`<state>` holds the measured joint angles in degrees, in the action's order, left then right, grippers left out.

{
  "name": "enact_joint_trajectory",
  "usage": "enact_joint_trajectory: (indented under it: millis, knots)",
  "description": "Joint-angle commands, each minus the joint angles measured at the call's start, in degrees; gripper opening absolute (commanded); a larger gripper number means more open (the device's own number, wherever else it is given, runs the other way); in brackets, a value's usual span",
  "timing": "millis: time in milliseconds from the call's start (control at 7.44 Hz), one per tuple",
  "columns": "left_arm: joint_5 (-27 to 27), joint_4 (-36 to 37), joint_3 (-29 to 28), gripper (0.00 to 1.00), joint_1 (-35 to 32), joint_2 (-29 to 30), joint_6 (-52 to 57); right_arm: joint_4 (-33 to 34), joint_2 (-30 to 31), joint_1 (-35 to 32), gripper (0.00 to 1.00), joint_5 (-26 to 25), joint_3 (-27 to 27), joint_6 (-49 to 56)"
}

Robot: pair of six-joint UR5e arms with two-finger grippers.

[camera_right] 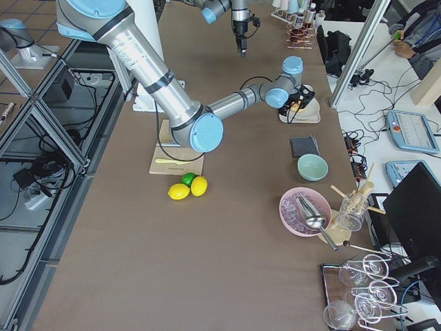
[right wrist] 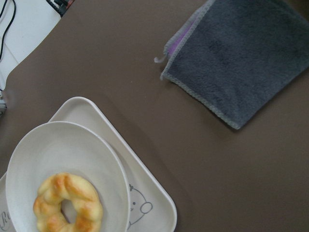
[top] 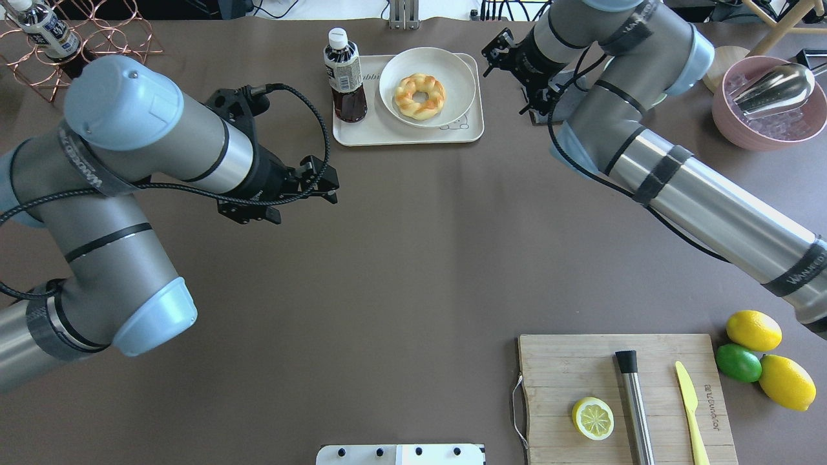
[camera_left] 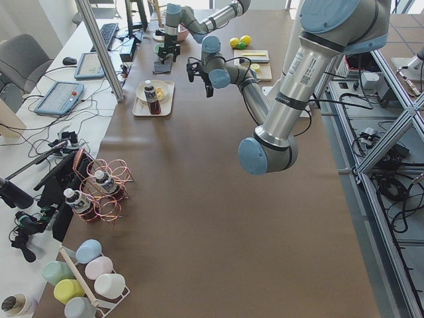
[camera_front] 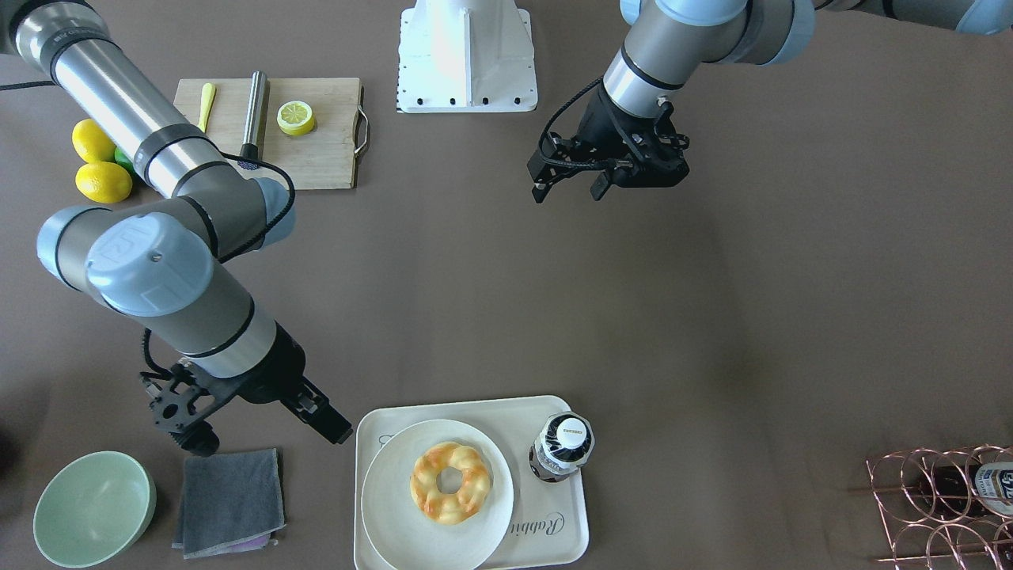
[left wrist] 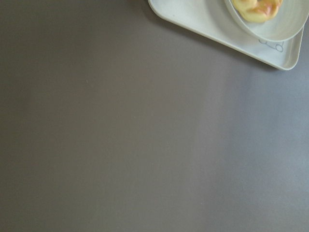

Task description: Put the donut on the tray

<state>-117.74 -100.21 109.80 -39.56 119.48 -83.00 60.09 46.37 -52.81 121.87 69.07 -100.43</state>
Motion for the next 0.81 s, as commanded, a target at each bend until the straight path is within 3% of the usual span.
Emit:
enact_joint_trajectory:
  millis: [0,269,538,672]
  knots:
    - [-4.77,9.64,4.61,0.97,-10.5,-6.68,22.18,0.03,15.18,-7.01,1.0,7.92,14.29,10.03]
    - [-11.16,10.91,5.96,0.97,-20.68,-16.16,39.85,0.03,32.46,-14.21,1.0,13.01,24.84,29.91]
    - [-14.97,11.0,5.69,0.97,-32.46,-26.8,60.32,0.38,45.33,-24.48,1.0,17.15,26.29,56.8]
    - [-14.98,11.0,5.08,0.97,-34.95,-30.41,66.42,4.04,48.08,-28.97,1.0,17.17,26.29,68.5]
